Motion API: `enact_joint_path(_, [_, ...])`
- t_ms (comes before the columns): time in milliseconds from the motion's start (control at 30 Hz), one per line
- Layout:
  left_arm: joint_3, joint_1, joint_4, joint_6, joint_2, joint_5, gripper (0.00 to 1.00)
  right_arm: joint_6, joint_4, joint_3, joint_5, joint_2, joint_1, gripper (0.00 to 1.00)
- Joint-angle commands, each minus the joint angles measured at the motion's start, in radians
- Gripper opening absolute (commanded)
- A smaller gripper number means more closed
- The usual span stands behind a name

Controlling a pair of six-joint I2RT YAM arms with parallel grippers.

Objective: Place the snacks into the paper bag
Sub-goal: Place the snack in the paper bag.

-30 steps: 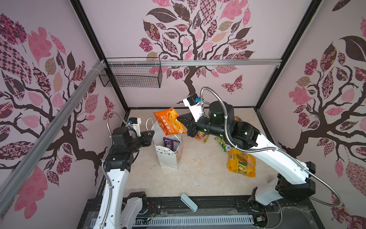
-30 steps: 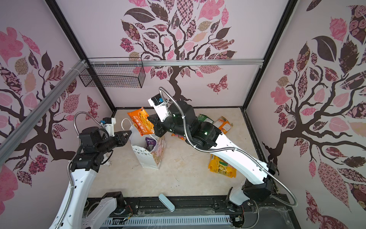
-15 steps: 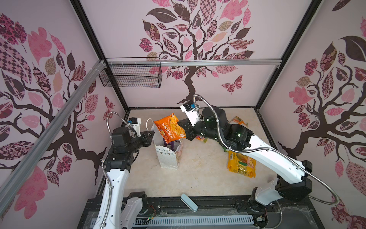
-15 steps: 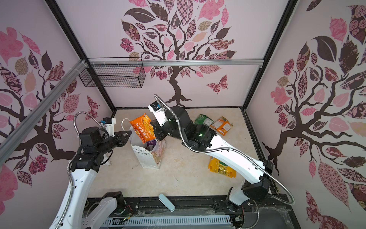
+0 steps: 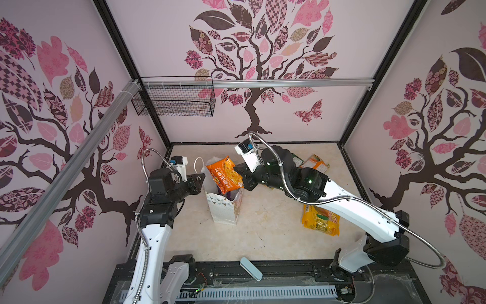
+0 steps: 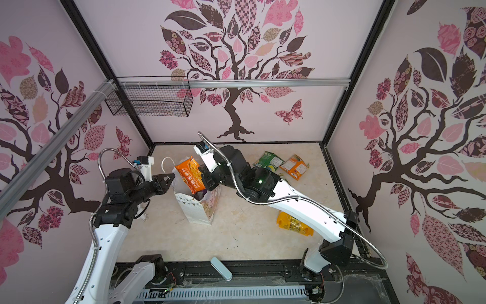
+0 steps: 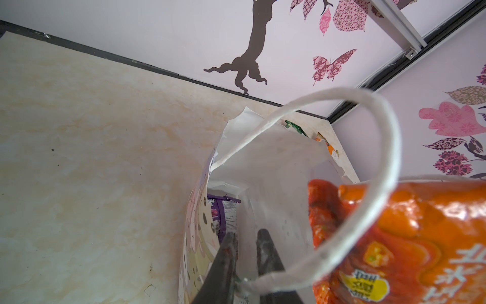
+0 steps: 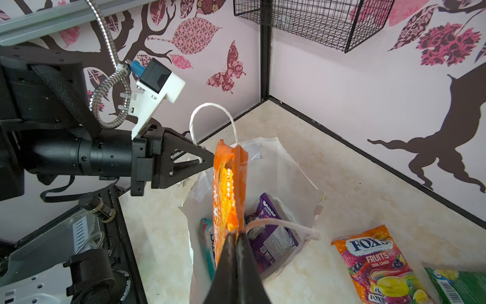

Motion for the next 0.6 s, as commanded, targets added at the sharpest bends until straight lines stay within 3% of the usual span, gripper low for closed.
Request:
enact_joint_path(0, [-0.015, -0.003, 0.002, 0.009, 0.000, -0.002, 0.19, -0.021, -0.004, -0.001, -0.002, 0.024, 0.010, 0.00])
enact_joint_path(367, [-0.015, -0.003, 0.002, 0.009, 0.000, -0.002, 0.19, -0.057, -0.068, 0.032, -0.035, 0.062, 0.027, 0.00])
enact_joint_path(567, [-0.014, -0.003, -0.001, 0.010, 0.000, -0.004, 0.19, -0.060, -0.060, 0.045, -0.057, 0.071, 0.033, 0.12])
